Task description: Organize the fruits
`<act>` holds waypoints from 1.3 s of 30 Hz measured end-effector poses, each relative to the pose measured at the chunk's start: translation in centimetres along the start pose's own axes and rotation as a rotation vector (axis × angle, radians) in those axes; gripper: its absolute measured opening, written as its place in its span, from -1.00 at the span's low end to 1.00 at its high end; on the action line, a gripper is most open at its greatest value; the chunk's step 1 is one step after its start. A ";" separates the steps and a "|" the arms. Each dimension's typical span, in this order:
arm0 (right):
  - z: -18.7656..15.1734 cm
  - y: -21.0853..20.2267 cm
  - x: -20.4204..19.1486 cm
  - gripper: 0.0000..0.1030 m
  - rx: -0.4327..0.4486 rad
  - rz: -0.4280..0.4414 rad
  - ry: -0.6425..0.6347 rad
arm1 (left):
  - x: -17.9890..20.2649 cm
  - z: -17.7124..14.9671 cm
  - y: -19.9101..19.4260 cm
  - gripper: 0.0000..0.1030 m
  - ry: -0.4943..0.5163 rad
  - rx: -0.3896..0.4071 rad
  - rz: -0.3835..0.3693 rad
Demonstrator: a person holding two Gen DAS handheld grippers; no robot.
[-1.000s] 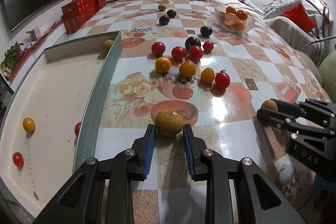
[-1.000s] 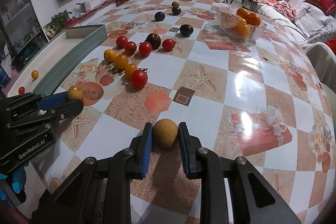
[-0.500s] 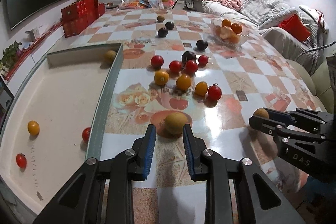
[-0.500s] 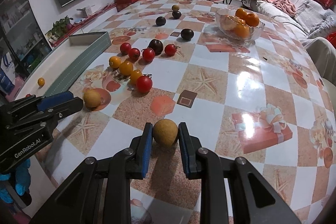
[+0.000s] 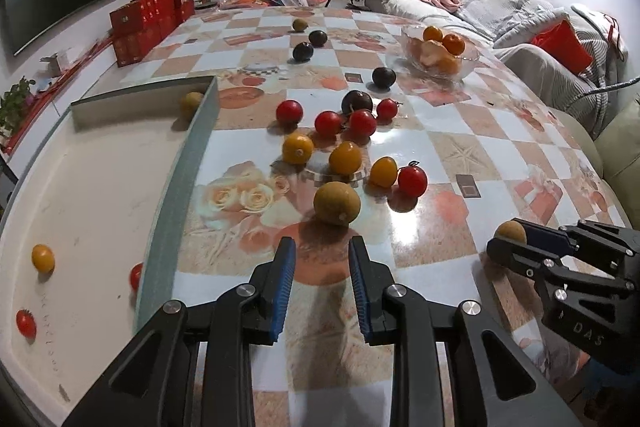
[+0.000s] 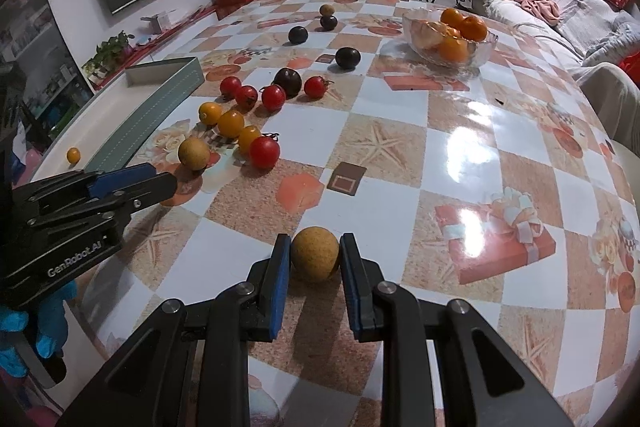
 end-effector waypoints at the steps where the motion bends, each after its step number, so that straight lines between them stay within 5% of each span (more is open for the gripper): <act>1: 0.0 0.0 0.1 -0.48 -0.001 0.000 0.002 | 0.1 0.1 0.2 -0.44 0.000 -0.005 -0.001; 5: -0.1 0.2 0.3 -0.48 -0.006 0.000 0.004 | 0.5 0.3 0.8 -0.38 0.005 -0.018 -0.011; 6: -0.1 0.3 0.3 -0.48 -0.004 0.000 0.005 | 0.6 0.3 1.0 -0.18 0.008 -0.025 -0.009; 7: -0.1 0.3 0.3 -0.48 -0.004 -0.001 0.005 | 0.6 0.3 1.0 0.46 0.006 -0.023 -0.002; 8: -0.1 0.3 0.4 -0.48 -0.003 0.000 0.007 | 0.6 0.4 0.8 0.61 0.002 0.000 0.014; 10: -0.1 0.5 0.5 -0.48 -0.001 0.004 0.009 | 0.9 0.7 0.4 0.62 0.017 0.035 0.022; 17: 0.1 0.7 0.5 -0.48 -0.001 0.011 0.014 | 1.6 1.7 1.7 0.55 0.049 0.016 0.048; 22: 0.1 0.7 0.5 -0.48 -0.002 0.012 0.015 | 2.0 1.5 3.0 -0.13 0.064 -0.034 0.037; 26: 0.2 0.7 0.5 -0.48 -0.002 0.011 0.013 | 1.9 1.4 2.9 -0.44 0.065 -0.022 0.034; 39: 0.2 0.7 0.5 -0.48 -0.005 0.016 0.022 | 1.7 1.4 0.7 -0.44 0.037 0.004 -0.017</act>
Point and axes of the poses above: each gripper's, at about its wrist camera, not at the fingertips, and y roughly the way its jaws point, x to its right, z to its top, the point moved 1 cm from there along y, roughly the way its jaws point, and after that the axes turned 12 degrees about x, right-handed, at the moved point
